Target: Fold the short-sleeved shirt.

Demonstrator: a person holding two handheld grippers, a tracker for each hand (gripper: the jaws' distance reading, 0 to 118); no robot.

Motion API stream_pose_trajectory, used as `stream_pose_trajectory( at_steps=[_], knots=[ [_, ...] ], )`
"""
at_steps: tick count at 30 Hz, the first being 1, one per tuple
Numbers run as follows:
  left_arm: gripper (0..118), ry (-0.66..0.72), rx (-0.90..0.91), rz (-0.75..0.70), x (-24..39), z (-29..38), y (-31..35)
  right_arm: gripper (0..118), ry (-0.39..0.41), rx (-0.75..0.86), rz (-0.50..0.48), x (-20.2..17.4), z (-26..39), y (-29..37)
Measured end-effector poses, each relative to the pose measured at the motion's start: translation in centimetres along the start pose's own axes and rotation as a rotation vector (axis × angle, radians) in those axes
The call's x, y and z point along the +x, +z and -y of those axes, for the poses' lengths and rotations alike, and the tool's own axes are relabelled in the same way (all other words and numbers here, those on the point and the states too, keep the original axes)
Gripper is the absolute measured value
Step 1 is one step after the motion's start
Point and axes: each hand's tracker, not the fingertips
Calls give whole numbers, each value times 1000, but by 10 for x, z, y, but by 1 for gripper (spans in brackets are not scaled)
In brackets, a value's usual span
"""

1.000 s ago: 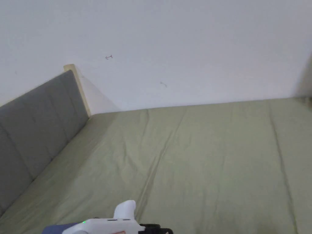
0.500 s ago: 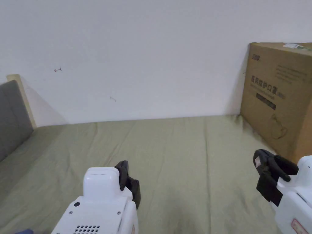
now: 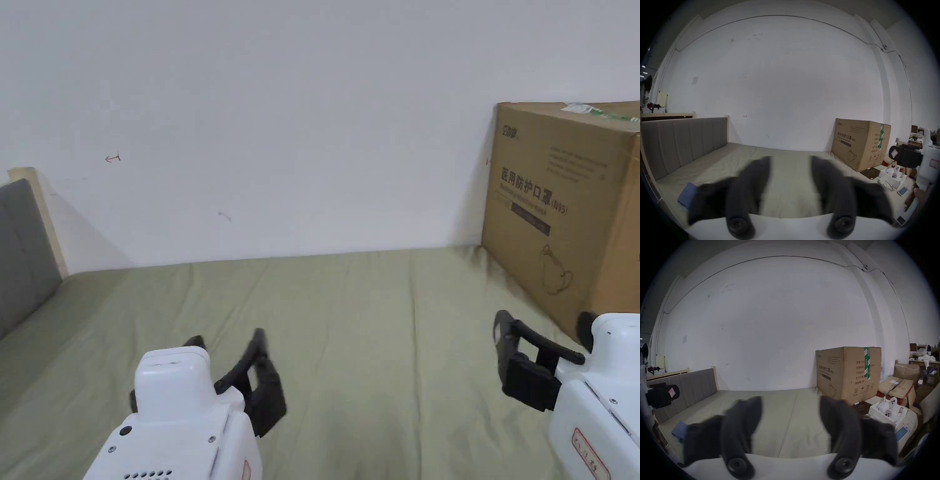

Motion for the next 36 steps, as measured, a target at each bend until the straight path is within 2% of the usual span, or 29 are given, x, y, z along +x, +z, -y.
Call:
stream_pose_trajectory(
  at_steps=[1, 2, 6, 15, 23, 27, 36],
  knots=[
    [118, -2, -9, -4, 0, -1, -2, 107, 2, 9, -2, -1, -1, 2],
    [118, -5, -16, -9, -1, -2, -3, 112, 1, 16, -7, -1, -2, 4],
    [118, -45, 43, -6, 3, -15, 9, 118, 0, 26, -32, -4, -4, 8],
    [118, -35, 53, 31, 4, -16, 11, 118, 8, 43, -47, -9, -7, 13],
    [118, -45, 31, 4, 5, -13, 8, 118, 22, 32, -59, -15, -7, 16],
    [118, -28, 10, -84, 5, -10, 5, 118, 23, 16, -62, -17, -5, 15],
    [118, 4, -42, -115, 2, -6, -1, 118, -11, -24, -56, -12, 2, 12]
  ],
)
